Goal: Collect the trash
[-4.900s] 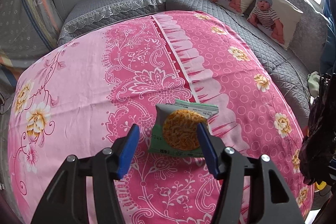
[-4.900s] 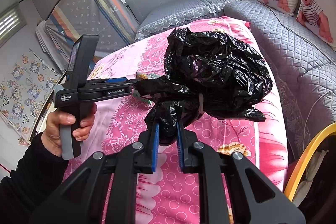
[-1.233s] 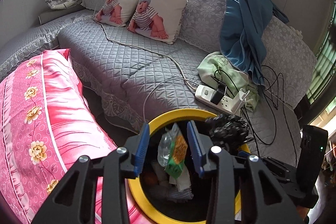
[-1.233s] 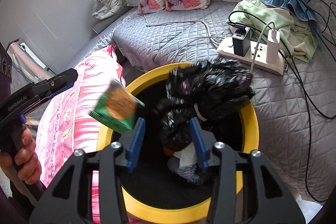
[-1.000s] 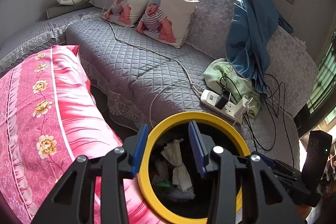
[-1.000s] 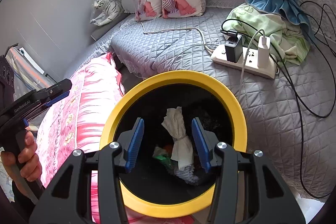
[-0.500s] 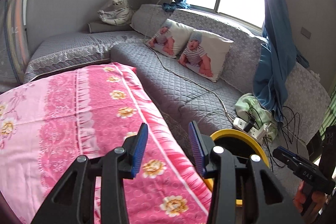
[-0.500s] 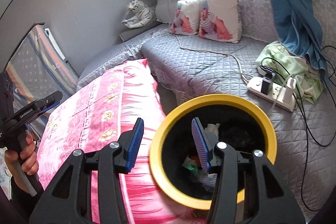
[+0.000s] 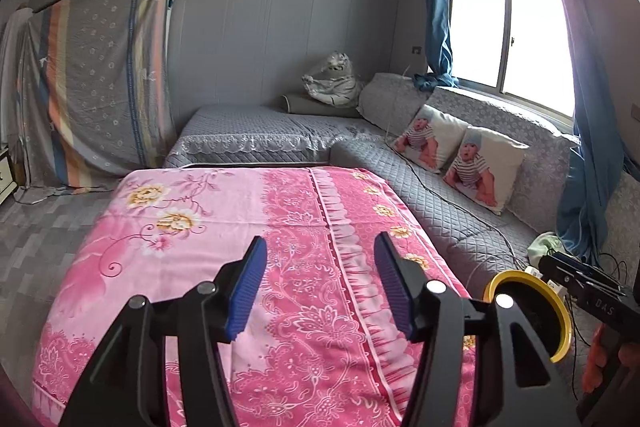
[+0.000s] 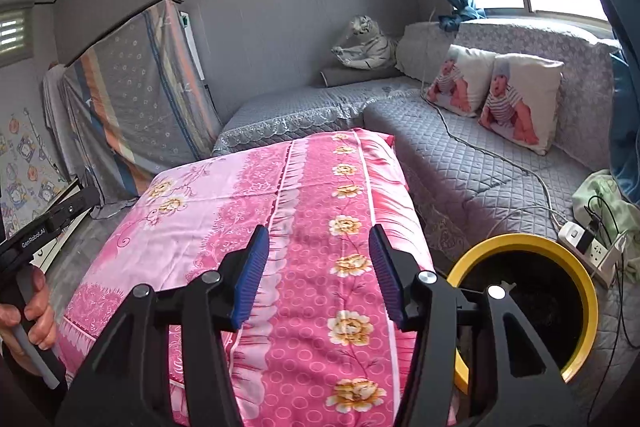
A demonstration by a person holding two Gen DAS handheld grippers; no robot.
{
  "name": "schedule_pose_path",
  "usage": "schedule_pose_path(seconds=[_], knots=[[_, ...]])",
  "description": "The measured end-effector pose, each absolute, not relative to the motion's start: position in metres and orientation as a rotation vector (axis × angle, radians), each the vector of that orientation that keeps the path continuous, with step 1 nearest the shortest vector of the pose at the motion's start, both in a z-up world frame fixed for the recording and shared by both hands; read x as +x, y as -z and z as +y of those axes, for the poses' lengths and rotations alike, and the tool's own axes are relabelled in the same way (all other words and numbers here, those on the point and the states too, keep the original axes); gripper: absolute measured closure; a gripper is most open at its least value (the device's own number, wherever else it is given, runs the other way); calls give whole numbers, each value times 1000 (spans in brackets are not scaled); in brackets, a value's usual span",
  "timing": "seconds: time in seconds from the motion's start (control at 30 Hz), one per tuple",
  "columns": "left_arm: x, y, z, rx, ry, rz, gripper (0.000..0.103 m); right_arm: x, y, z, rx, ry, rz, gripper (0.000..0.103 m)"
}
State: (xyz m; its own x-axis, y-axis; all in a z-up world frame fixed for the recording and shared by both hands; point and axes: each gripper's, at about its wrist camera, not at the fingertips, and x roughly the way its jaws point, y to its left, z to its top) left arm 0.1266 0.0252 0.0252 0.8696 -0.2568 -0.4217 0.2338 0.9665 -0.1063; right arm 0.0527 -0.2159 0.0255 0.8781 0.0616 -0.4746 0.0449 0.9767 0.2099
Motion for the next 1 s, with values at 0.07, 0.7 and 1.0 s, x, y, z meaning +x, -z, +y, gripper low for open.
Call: schedule_pose_path(seconds=[0.07,0.7,1.0], knots=[[110,-25,34,-52,235,422,42,50,-27,-200,201,-20,484,47],[34,-13,38,-73,132,252,8,11,-12,-151,141,72,348,12],[38,-7,43,-124,113,265,8,8,-3,-155,168,118,345,9]])
